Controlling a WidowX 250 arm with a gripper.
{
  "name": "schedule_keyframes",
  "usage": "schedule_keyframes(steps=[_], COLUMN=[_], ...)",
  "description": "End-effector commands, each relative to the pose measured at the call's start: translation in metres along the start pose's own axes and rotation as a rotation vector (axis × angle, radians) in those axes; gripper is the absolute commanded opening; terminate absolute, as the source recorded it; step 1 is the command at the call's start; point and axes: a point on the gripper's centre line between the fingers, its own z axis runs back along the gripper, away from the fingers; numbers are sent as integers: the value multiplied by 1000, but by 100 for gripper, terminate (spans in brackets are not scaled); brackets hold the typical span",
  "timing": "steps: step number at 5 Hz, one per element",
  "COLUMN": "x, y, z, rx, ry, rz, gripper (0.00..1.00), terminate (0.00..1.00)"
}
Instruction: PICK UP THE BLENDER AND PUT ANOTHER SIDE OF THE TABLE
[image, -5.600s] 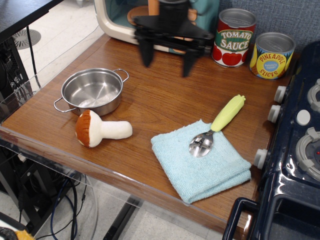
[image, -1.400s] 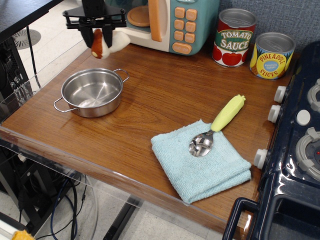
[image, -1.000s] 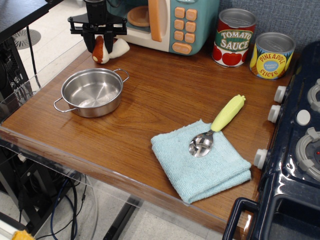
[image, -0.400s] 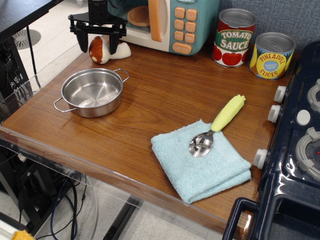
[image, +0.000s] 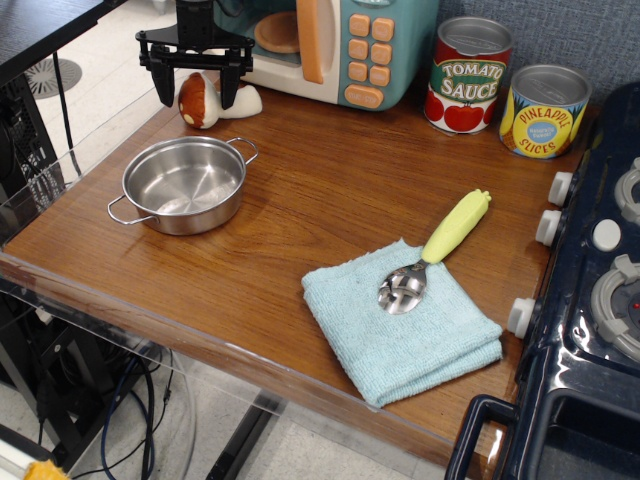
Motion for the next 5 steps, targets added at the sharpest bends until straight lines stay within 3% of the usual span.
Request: schedule_keyframes(steps=[1, 2, 4, 5], x=[0, -10, -10, -10], y=[11, 7, 7, 7], z=[89, 97, 97, 97], rx=[-23, -6, -6, -6], ry=[-193, -244, -244, -244], rz=[54, 14, 14, 14], gripper=[100, 100, 100, 100], terminate=[0, 0, 0, 100])
